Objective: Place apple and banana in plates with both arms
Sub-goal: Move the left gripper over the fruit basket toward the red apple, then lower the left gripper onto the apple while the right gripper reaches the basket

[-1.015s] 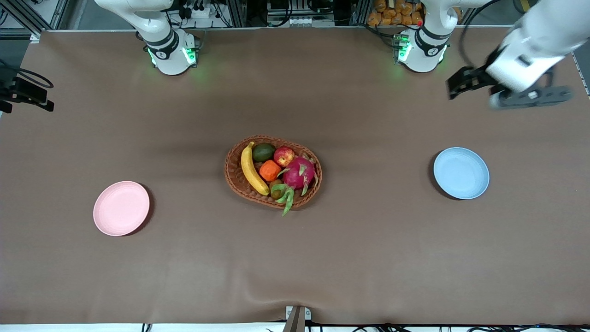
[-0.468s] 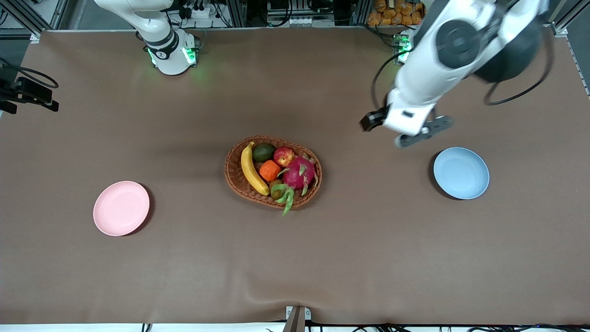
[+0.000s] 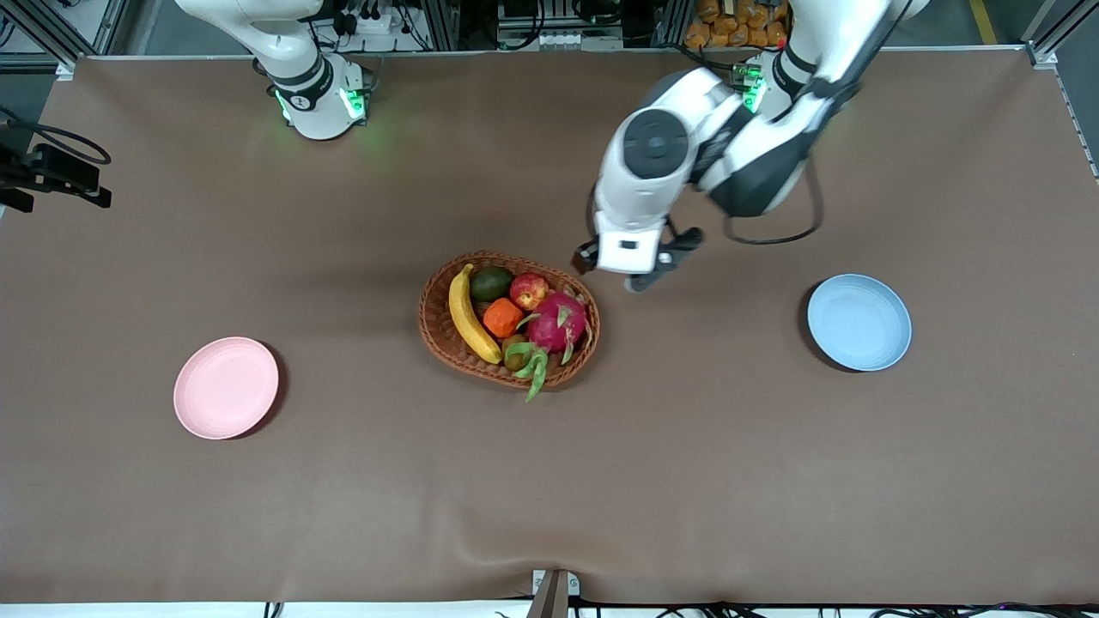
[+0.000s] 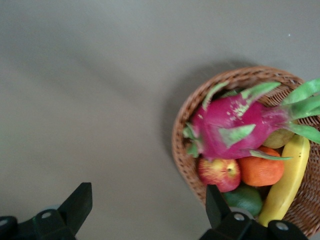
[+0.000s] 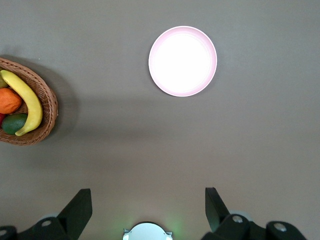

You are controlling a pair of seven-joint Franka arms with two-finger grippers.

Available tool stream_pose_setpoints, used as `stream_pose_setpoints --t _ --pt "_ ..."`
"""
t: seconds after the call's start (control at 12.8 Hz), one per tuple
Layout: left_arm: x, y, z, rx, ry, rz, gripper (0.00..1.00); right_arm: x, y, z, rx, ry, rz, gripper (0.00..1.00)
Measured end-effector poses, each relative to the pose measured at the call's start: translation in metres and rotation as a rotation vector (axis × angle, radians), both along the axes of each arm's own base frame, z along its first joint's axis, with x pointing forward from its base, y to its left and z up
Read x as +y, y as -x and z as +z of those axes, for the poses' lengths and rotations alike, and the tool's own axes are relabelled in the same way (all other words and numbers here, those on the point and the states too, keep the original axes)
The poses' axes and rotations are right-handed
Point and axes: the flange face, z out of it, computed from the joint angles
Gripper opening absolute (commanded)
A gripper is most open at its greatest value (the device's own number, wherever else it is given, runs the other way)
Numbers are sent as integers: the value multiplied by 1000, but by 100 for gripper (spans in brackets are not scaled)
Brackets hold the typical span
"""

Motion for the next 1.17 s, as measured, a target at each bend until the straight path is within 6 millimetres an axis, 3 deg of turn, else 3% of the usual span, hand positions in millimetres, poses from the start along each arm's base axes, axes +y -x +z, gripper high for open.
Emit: stream_pose_setpoints --t 0.23,0.55,0.86,1.17 --pt "-37 14 -46 -14 24 13 100 0 0 -2 3 0 0 100" --pt "-62 28 -87 -126 -47 -148 100 0 0 -3 7 -1 0 100" --pt "-97 57 -96 -145 -39 -334 100 0 0 -7 16 -1 0 100" --pt "-100 58 -97 -148 -28 -484 100 0 0 -10 21 -2 0 100"
